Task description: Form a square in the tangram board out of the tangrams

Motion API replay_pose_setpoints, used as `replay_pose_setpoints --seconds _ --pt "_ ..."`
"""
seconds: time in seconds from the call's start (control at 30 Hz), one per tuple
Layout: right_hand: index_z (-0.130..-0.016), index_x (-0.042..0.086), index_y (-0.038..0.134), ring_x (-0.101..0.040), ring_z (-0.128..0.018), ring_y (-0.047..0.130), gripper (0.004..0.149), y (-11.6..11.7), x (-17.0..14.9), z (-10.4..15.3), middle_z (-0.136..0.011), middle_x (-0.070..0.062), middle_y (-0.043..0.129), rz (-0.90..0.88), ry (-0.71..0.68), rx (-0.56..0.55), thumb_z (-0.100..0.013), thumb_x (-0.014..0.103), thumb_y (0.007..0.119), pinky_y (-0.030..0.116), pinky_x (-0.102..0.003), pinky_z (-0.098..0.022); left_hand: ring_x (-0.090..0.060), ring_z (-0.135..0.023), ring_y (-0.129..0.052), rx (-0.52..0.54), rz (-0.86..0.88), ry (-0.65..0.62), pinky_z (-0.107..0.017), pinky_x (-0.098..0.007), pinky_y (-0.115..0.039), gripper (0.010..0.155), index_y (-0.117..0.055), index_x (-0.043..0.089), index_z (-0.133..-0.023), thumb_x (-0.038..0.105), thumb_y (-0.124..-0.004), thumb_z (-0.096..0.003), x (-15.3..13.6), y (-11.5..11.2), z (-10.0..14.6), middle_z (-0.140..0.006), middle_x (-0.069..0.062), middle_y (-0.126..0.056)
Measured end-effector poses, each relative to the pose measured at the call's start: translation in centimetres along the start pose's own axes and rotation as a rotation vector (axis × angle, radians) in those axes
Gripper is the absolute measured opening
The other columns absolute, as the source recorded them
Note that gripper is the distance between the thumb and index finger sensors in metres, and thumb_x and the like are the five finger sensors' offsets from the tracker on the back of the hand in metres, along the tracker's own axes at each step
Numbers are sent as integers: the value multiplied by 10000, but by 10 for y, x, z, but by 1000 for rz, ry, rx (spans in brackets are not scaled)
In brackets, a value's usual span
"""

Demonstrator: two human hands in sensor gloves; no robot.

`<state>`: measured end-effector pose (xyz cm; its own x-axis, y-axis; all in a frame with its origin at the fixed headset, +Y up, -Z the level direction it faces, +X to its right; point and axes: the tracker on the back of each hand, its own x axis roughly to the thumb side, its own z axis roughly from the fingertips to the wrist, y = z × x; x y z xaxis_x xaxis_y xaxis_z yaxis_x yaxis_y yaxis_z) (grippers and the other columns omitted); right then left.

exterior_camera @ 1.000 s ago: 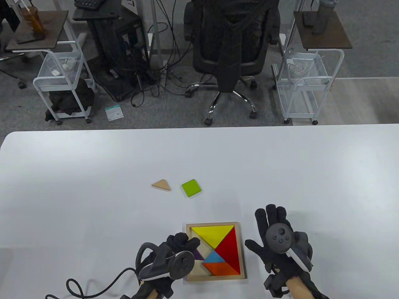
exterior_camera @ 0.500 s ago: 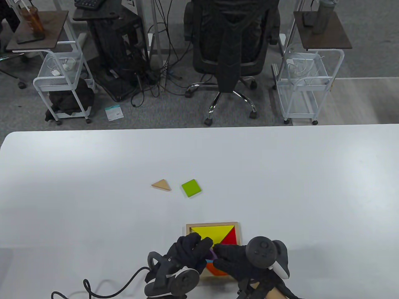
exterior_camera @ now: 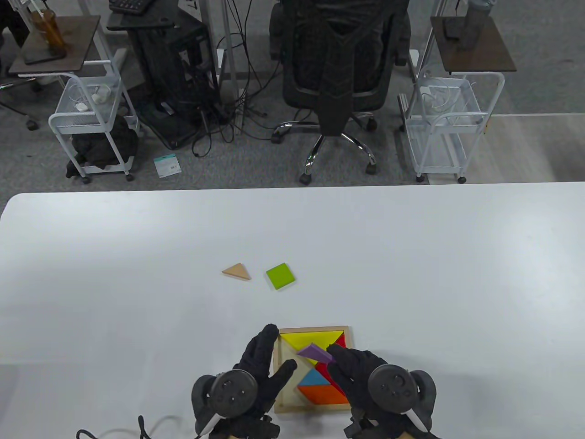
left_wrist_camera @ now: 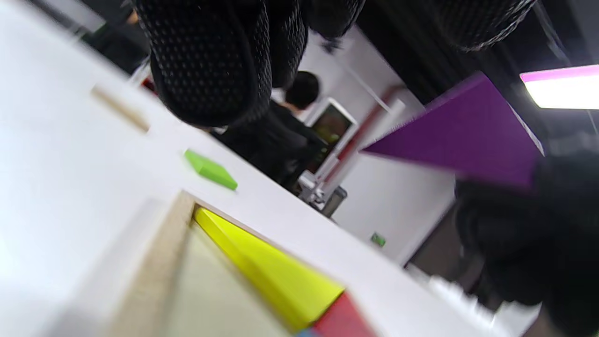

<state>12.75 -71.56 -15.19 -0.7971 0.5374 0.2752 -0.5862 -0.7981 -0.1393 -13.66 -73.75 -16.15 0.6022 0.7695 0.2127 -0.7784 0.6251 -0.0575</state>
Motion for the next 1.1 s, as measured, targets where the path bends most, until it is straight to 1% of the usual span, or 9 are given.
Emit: replay_pose_setpoints --seconds 0.2,0.3,0.37,0.47,0.63,0.77,0.87,0.97,1.1 --pt "-894 257 767 -223 -617 914 490 5 31 21 -803 -18 906 231 -188 -119 -442 448 757 782 -312 -392 -310 -527 -1098 -232 684 246 -282 -223 -1014 780 -562 -25 -1054 589 -599 -574 -28 -19 -3 -843 -270 -886" --pt "-899 284 757 -203 -631 911 491 10 40 27 -812 7 901 290 -253 -143 -436 448 770 782 -299 -406 -264 -509 -1105 -313 817 287 -267 -185 -1010 732 -549 -22 -1057 532 -647 -587 -33 -25 -4 -828 -247 -897" --pt "-901 291 755 -199 -637 909 495 13 44 30 -816 13 899 302 -283 -148 -431 445 780 779 -297 -411 -220 -484 -1112 -338 823 296 -252 -155 -1007 680 -569 -17 -1047 470 -692 -588 -36 -26 -5 -805 -218 -914" --pt "-903 298 749 -195 -642 906 495 15 45 32 -819 19 897 301 -304 -137 -430 435 796 777 -293 -415 -180 -457 -1109 -325 809 302 -240 -132 -999 631 -590 7 -1037 397 -752 -569 -37 -25 -6 -778 -187 -924" --pt "-912 272 738 -202 -636 914 531 20 43 29 -808 14 906 281 -279 -90 -412 433 816 784 -303 -408 -189 -448 -1106 -282 771 298 -259 -138 -1007 570 -605 37 -1027 310 -781 -558 -37 -20 -6 -778 -193 -918" --pt "-950 223 714 -247 -676 895 751 26 42 26 -848 -33 880 299 -238 -62 -304 600 785 790 -335 -425 -199 -459 -1123 -211 606 266 -257 -144 -1025 555 -607 48 -1011 289 -792 -547 -29 -18 -6 -773 -190 -921" --pt "-991 194 659 -293 -760 835 849 34 44 24 -915 -71 814 339 -218 -27 -287 664 724 756 -392 -524 -196 -467 -1132 -192 504 234 -249 -138 -1031 557 -600 49 -1002 295 -797 -542 -21 -21 -5 -767 -180 -924" --pt "-973 206 685 -292 -779 828 818 40 47 22 -908 -60 823 372 -205 -15 -295 661 723 737 -420 -567 -201 -460 -1133 -180 420 213 -229 -145 -1022 560 -598 42 -992 300 -801 -538 -15 -23 -3 -756 -173 -930" --pt "-934 182 738 -295 -708 866 781 42 53 18 -840 -74 872 361 -183 -4 -301 639 755 760 -416 -522 -196 -417 -1142 -148 378 197 -209 -138 -1021 568 -607 5 -971 299 -809 -530 -12 -20 -1 -721 -179 -944"
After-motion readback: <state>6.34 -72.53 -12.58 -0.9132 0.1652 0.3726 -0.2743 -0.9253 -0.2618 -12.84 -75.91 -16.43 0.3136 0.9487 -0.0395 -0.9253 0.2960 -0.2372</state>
